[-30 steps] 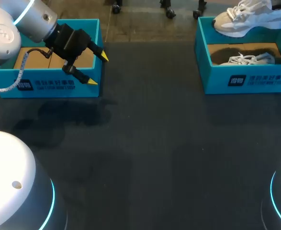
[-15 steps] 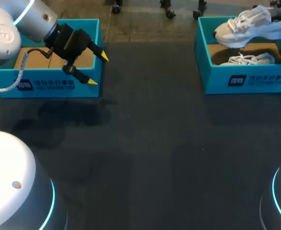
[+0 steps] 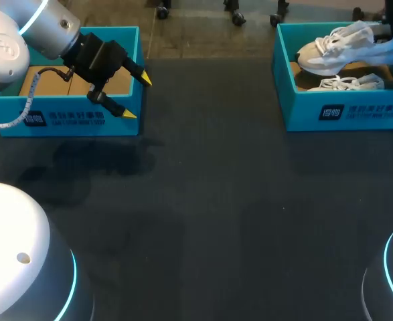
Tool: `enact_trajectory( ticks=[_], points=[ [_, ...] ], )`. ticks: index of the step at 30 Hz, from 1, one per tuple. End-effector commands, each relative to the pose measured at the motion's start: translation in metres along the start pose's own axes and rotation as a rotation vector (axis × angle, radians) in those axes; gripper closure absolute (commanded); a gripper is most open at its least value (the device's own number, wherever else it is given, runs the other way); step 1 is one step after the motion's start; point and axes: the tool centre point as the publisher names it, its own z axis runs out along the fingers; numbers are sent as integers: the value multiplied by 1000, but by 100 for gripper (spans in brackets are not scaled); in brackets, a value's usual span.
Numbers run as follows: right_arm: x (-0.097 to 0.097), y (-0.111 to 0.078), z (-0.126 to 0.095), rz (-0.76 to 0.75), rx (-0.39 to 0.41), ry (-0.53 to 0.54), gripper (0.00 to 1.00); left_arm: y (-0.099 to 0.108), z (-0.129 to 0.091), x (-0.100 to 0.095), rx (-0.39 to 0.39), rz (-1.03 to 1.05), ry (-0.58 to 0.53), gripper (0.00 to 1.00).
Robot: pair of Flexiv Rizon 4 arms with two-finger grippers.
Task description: Take the shoe out of the shoebox, open the shoe tongue, remove and reinsert the insole, then place the shoe into the shoebox
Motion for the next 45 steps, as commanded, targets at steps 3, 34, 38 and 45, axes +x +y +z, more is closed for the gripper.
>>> enact_trajectory(
  ticks=[3, 34, 38, 45],
  points=[
    [9, 9, 20, 11, 10, 5, 100, 0, 0, 0, -3, 0, 1, 0],
    [24, -3, 74, -7, 73, 61, 100, 0, 0, 0, -3, 0, 1, 0],
    [22, -1, 75, 4, 67, 72, 76, 0, 0, 0, -3, 0, 1, 0],
    [18, 0, 71, 15, 61, 69, 56, 0, 0, 0, -3, 0, 1, 0]
  ],
)
